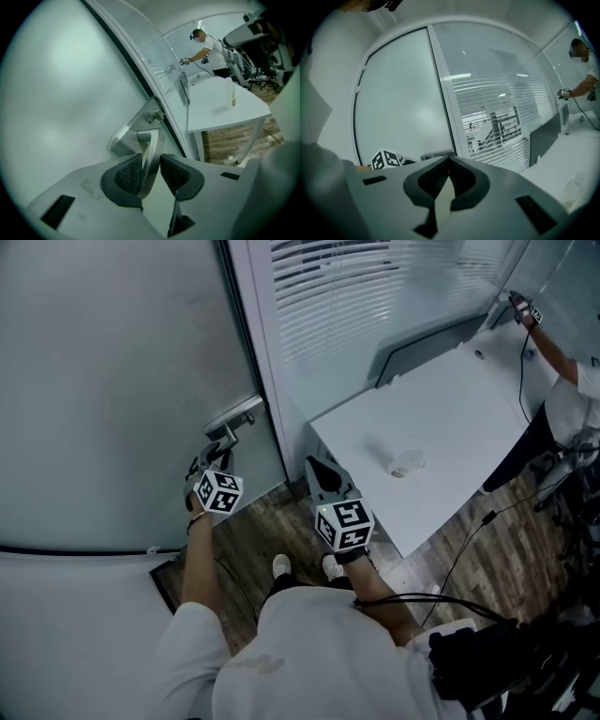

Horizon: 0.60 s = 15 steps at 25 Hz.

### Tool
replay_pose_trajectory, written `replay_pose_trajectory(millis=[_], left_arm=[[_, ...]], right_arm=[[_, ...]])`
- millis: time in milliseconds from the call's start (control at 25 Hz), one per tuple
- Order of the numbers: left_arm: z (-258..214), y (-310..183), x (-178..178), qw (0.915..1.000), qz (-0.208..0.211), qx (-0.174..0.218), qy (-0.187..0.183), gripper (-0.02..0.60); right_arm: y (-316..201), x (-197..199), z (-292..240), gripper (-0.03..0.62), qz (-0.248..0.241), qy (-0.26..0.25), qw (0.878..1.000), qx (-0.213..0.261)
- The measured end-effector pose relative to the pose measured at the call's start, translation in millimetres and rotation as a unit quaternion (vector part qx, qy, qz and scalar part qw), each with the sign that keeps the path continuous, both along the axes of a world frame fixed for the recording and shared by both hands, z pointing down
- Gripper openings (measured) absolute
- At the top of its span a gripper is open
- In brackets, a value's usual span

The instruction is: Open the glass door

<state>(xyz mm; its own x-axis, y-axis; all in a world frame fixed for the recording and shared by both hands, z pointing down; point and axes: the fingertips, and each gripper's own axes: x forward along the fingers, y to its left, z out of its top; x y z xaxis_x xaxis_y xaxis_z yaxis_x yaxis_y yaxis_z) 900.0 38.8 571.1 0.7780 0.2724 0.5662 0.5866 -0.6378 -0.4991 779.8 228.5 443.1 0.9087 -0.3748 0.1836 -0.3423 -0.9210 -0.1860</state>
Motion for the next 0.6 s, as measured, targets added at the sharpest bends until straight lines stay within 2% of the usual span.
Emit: replay_pose_trajectory(millis=[160, 280, 360, 600], left_arm=[[7, 9, 1, 0.9999, 0.001, -0.012, -0.005, 0.097], [18, 15, 1, 0.9967, 0.002, -0.08, -0.012, 0.097], [14, 13, -3, 0.9942, 0.005, -0.108, -0.003, 0.098], [11, 17, -19, 0.9948, 0.002, -0.102, 0.007, 0.1]], right_arm=[[13, -8, 9, 0.002, -0.003, -0.004, 1.0, 0.0], [18, -15, 17, 0.002, -0.006, -0.005, 1.0, -0.001], [17, -22, 12, 0.002, -0.01, -0.005, 1.0, -0.002], [26, -37, 11, 0.002, -0.023, -0.002, 1.0, -0.001]])
